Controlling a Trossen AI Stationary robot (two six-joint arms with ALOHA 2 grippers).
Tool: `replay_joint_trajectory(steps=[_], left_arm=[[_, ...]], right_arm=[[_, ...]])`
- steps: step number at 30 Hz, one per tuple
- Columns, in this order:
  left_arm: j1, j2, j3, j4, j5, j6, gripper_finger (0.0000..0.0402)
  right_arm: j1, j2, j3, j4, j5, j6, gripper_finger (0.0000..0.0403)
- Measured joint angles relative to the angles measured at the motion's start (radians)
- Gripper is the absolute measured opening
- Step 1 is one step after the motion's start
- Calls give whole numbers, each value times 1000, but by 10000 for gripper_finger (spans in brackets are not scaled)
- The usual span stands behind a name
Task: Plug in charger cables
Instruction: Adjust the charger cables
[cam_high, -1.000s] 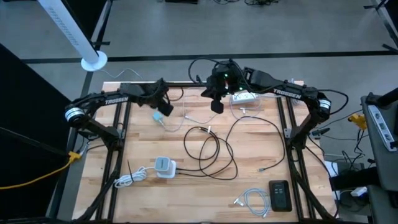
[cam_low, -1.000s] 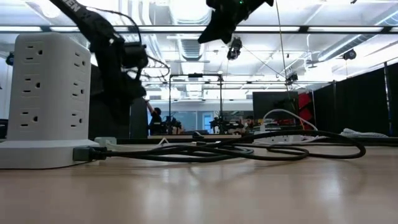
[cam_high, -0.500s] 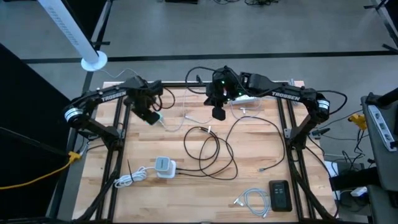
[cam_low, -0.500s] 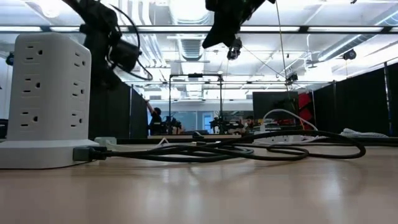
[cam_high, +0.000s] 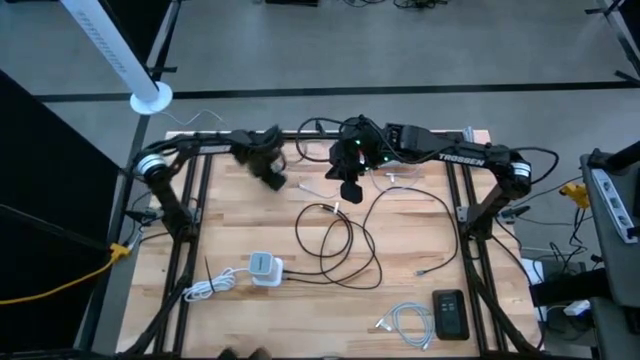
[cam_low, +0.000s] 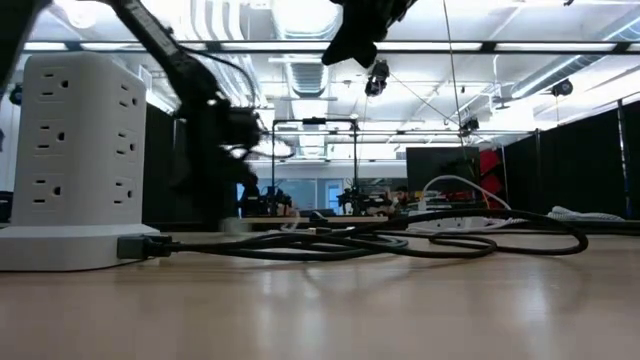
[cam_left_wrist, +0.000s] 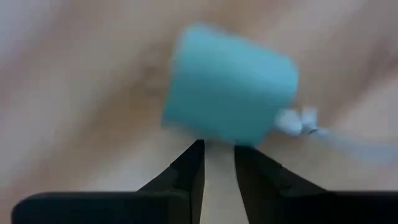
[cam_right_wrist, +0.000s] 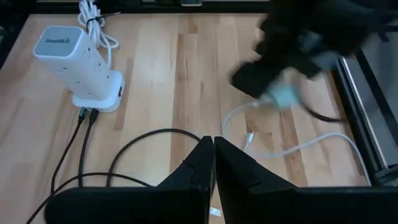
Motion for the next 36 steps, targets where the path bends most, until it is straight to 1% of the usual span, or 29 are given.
replay_joint_trajectory(steps=[3, 5, 8, 10, 12, 14, 16, 19, 23, 25, 27, 31, 36], left_arm=[[7, 57, 150, 37, -63, 31, 67], [7, 71, 259, 10, -99, 74, 66], [9, 66, 389, -113, -110, 148, 66], [9, 47, 456, -216, -109, 180, 66], [9, 14, 504, -319, -109, 208, 66], [8, -33, 516, -384, -108, 228, 66], [8, -85, 507, -419, -108, 235, 66], [9, -187, 465, -424, -102, 240, 66], [3, -316, 377, -397, -79, 223, 66], [1, -379, 318, -383, -43, 199, 66], [-1, -445, 253, -365, -11, 163, 66], [-2, -563, 109, -370, 6, 57, 66], [-4, -707, -36, -370, 110, -70, 66]], right_arm=[[0, 0, 0, -7, 0, 16, 0], [0, 0, 0, -40, 0, 15, 0], [-1, 0, -10, -114, 10, -28, 0], [-1, 0, -25, -181, 50, -50, 0], [-1, 0, -60, -225, 73, -65, 0], [-1, -2, -104, -277, 77, -75, 0], [0, -6, -148, -342, 78, -77, 0], [16, -24, -212, -404, 78, -63, 0], [54, -42, -309, -383, 72, -14, 0], [76, -43, -360, -368, 72, -1, 0], [102, -42, -421, -325, 72, -1, 0], [160, -39, -544, -171, 72, 18, 0], [251, -39, -649, -37, 82, 53, 0]])
